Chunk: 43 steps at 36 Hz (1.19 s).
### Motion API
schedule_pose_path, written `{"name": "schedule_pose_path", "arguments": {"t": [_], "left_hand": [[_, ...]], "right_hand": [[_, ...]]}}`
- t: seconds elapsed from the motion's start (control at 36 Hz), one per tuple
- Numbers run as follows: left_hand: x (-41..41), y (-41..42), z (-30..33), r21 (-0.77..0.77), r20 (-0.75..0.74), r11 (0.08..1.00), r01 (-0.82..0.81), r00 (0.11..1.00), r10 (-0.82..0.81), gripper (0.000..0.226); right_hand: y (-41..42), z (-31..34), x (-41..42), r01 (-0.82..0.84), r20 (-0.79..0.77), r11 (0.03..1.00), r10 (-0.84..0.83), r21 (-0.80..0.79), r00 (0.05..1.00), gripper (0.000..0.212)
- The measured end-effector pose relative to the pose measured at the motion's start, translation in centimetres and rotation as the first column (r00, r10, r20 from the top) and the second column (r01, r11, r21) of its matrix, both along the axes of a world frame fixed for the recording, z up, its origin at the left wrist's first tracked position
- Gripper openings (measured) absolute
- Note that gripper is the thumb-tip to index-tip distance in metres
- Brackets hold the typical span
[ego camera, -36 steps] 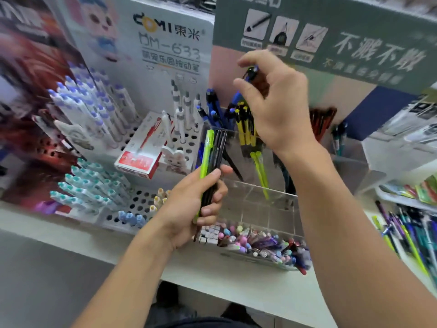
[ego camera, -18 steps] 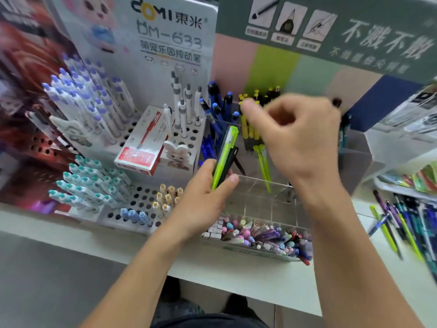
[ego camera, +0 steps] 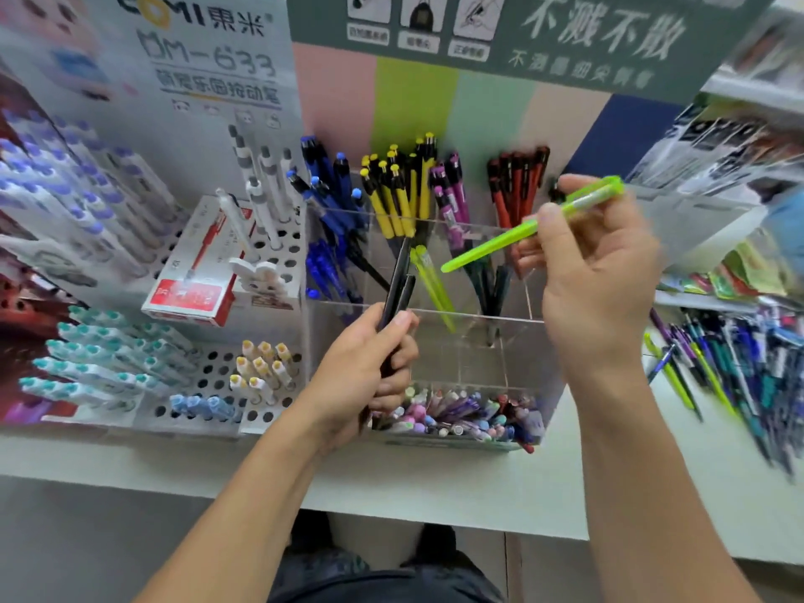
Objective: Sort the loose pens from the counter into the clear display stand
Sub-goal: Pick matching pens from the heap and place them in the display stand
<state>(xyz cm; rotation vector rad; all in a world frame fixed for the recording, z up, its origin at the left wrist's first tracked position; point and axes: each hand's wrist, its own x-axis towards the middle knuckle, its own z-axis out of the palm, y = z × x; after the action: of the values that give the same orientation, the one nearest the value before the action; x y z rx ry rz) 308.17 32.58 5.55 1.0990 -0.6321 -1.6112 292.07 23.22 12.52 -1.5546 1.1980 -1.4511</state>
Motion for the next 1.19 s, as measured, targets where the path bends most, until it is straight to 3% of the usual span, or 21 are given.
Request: {"name": "schedule_pose_path", "arguments": {"t": [0.11,0.28,0.36,0.58,0.64,0.72,0.78,0.83,0.89,0.97,1.03,1.19], "left_hand": [[0.0,0.2,-0.2,-0.028,-0.037,1.0,-0.01,0.999,0.009,0.026],[0.5,0.8,-0.7,0.002,0.042,0.997,-0.08,0.996,0.079,0.02],[0.7,1.1,-0.7,0.003,0.051,0.998,-0.065,0.997,0.065,0.035],[0.6,1.4,-0.7,-0.036,-0.072,0.999,-0.025,0.997,0.023,0.038],[0.5,1.4,-0.6,-0.037,-0.076,0.999,-0.022,0.997,0.019,0.034],[0.5,1.4,-0.7,-0.049,-0.074,0.998,-0.027,0.997,0.024,0.031],[0.4,1.4,-0.6,-0.067,-0.088,0.997,-0.025,0.996,0.019,0.031],[0.1,1.3,-0.5,-0.09,-0.098,0.996,-0.004,0.995,-0.005,0.025],[-0.1,1.3,-0.3,-0.108,-0.091,0.993,0.037,0.995,-0.047,0.022],[-0.1,1.3,-0.2,-0.102,-0.009,0.989,0.109,0.994,-0.11,0.024],[-0.1,1.4,-0.3,-0.092,0.082,0.984,0.155,0.986,-0.147,0.026],[-0.1,1.3,-0.6,-0.062,0.279,0.976,0.208,0.943,-0.183,0.022]], "right_hand": [[-0.7,-2.2,1.1,-0.039,-0.355,0.996,0.005,-0.086,0.935,0.035],[-0.4,-5.2,2.8,-0.131,-0.637,0.984,0.026,-0.118,0.771,0.05],[-0.6,-5.7,3.1,-0.152,-0.688,0.968,-0.029,-0.202,0.725,0.051],[0.0,-7.7,2.8,-0.109,-0.744,0.907,-0.259,-0.406,0.616,0.035],[0.6,-7.6,2.8,-0.073,-0.707,0.909,-0.267,-0.411,0.655,0.036],[1.8,-5.6,2.7,-0.016,-0.527,0.94,-0.177,-0.341,0.831,0.029],[2.3,-4.3,2.6,-0.115,-0.402,0.99,0.074,-0.079,0.913,0.024],[2.5,-4.1,2.6,-0.304,-0.271,0.916,0.372,0.262,0.888,0.027],[2.7,-4.0,3.0,-0.403,-0.237,0.845,0.497,0.351,0.835,0.034],[2.7,-3.5,3.1,-0.387,-0.101,0.85,0.447,0.357,0.889,0.033],[2.3,-3.4,2.9,-0.377,-0.088,0.849,0.436,0.37,0.895,0.033],[2.3,-3.3,3.4,-0.468,0.102,0.734,0.485,0.493,0.869,0.009]]}}
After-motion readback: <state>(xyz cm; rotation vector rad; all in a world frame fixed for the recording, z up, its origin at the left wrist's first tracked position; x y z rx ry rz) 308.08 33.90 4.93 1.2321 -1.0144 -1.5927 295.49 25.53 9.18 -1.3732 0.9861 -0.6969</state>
